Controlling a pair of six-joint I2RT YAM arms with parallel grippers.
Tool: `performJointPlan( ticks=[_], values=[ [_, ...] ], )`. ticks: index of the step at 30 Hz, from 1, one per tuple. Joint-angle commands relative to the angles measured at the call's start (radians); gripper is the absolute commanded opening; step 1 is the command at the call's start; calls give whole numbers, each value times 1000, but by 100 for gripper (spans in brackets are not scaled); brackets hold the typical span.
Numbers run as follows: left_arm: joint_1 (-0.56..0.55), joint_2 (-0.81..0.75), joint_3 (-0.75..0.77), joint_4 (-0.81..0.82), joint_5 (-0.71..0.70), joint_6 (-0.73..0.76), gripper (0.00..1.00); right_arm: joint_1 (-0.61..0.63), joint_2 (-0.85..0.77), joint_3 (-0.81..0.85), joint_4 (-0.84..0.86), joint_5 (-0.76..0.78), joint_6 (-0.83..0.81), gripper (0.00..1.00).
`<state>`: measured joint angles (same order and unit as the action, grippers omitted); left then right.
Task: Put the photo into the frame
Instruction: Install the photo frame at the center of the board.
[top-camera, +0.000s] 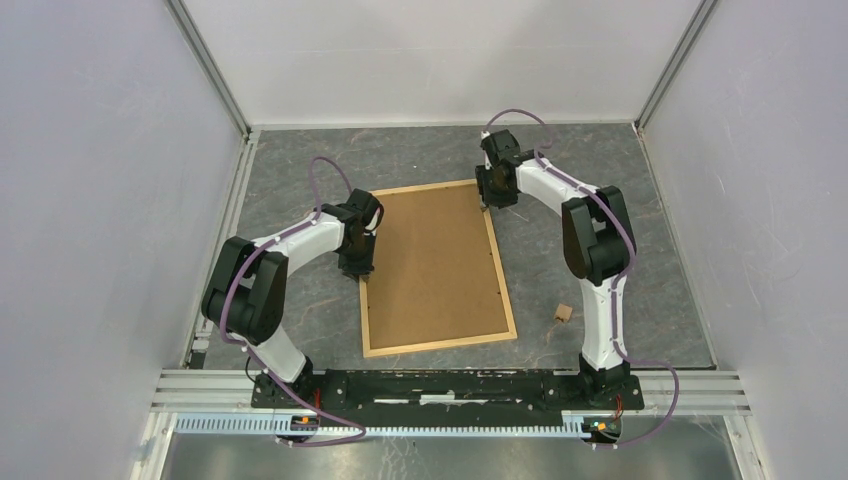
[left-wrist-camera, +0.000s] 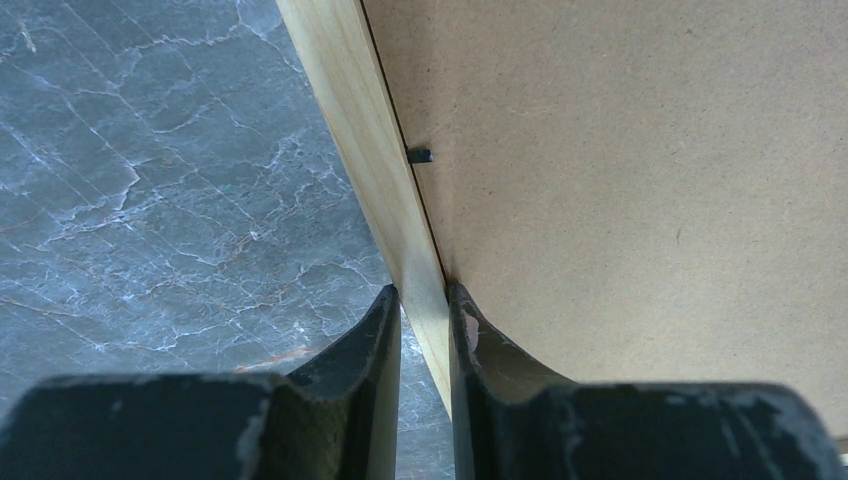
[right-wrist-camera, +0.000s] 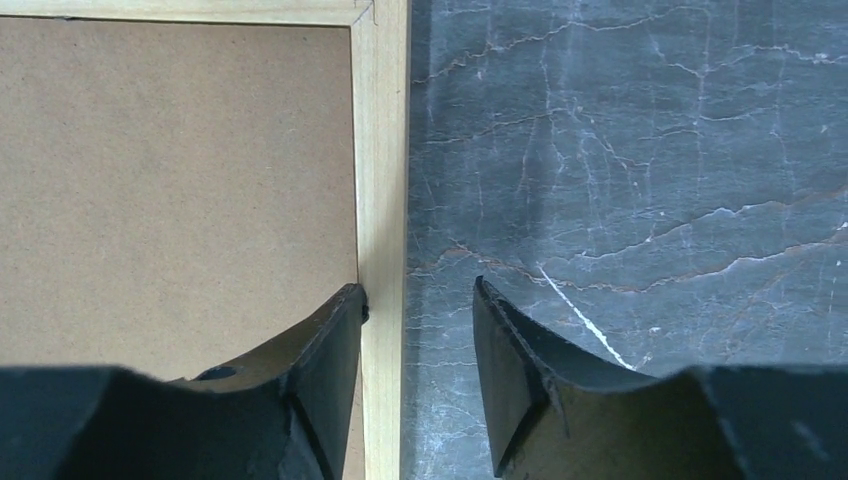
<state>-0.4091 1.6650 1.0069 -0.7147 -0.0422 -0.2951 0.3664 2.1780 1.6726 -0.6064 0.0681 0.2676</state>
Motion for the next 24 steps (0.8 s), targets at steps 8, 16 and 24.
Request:
performJointPlan(
  ticks=[8, 16, 24],
  values=[
    [-17, -20, -14, -30, 22, 48, 2, -4, 96, -173, -81, -33, -40, 62],
    [-22, -30, -19, -29, 21, 46, 2, -30, 0, -121, 20, -385, -58, 73],
    [-27, -40, -23, -27, 21, 43, 2, -44, -103, -10, -123, -103, -125, 74]
  ],
)
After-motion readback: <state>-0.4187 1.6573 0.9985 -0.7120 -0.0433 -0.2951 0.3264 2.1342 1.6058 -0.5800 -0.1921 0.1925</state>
